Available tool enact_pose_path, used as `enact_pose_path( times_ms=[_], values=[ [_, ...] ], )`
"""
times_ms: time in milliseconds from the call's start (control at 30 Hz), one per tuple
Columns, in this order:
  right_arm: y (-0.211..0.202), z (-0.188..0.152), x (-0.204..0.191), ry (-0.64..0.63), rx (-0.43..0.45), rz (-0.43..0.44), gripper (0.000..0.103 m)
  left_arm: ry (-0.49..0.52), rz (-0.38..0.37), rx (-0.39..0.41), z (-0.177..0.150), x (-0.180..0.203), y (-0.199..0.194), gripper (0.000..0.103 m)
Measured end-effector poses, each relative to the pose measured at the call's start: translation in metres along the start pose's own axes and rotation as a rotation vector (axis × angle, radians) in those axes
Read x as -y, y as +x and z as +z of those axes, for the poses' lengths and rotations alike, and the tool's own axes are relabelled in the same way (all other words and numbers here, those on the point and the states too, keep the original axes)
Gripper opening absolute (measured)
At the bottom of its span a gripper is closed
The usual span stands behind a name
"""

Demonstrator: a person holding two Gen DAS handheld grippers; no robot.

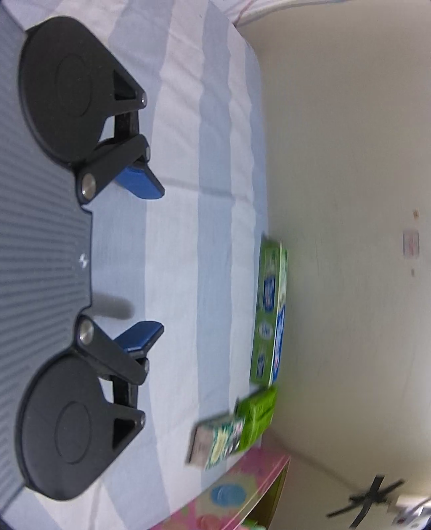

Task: Organize objects
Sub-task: 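Move the right gripper to the Crest toothpaste box and grasp it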

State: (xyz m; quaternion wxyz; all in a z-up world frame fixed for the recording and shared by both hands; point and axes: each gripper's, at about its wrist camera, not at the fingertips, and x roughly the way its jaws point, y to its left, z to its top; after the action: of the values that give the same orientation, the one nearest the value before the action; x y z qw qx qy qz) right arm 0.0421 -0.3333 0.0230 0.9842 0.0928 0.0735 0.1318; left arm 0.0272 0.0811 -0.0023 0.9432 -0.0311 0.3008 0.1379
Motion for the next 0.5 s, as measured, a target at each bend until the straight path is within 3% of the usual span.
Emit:
enact_pose_path(
  times_ms=[500],
  values=[
    [0.035, -0.018, -0.117, -0.09, -0.183, 0.227, 0.084, -0.099, 0.046, 0.034, 0.009, -0.056, 0.01, 0.082]
  ],
)
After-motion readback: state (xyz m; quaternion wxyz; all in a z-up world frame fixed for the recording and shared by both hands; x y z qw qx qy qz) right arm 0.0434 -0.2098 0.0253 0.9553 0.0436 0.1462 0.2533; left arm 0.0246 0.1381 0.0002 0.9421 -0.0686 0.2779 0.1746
